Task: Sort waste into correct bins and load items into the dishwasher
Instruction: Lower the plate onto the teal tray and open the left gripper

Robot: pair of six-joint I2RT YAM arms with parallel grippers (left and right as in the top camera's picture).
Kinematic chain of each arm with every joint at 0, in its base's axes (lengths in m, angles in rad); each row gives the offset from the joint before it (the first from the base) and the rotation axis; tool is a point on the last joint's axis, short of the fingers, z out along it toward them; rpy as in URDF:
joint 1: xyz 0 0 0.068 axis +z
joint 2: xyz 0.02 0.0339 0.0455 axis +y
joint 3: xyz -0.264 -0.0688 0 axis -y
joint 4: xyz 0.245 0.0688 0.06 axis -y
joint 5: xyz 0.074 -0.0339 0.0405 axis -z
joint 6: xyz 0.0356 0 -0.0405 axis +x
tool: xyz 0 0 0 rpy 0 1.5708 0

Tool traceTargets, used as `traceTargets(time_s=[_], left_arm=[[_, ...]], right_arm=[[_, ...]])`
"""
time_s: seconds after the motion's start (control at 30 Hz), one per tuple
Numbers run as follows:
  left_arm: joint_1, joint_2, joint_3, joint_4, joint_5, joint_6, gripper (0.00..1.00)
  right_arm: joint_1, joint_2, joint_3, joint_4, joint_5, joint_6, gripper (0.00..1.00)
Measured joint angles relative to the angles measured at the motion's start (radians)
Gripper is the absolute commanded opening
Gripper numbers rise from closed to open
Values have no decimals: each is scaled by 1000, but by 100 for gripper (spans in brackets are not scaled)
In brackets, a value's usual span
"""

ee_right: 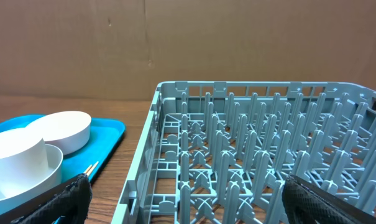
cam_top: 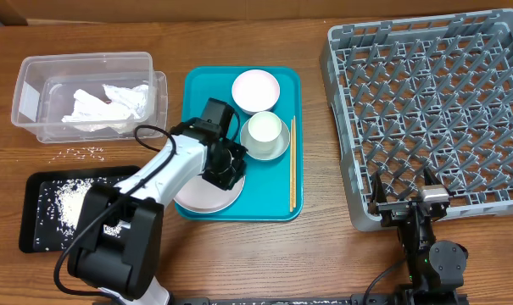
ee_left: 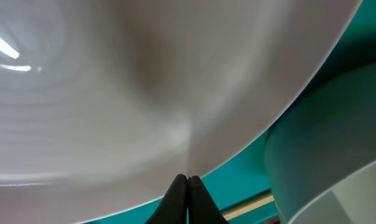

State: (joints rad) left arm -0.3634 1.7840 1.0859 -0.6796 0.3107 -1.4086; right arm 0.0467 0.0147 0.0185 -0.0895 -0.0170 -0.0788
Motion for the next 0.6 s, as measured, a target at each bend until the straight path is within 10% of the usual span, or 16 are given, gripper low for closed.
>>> traceTargets(time_s=[0.6], left_arm=[[-31,0,-37,23,13,-6,4]], right_arm=[[0,0,0,-1,0,0,100]])
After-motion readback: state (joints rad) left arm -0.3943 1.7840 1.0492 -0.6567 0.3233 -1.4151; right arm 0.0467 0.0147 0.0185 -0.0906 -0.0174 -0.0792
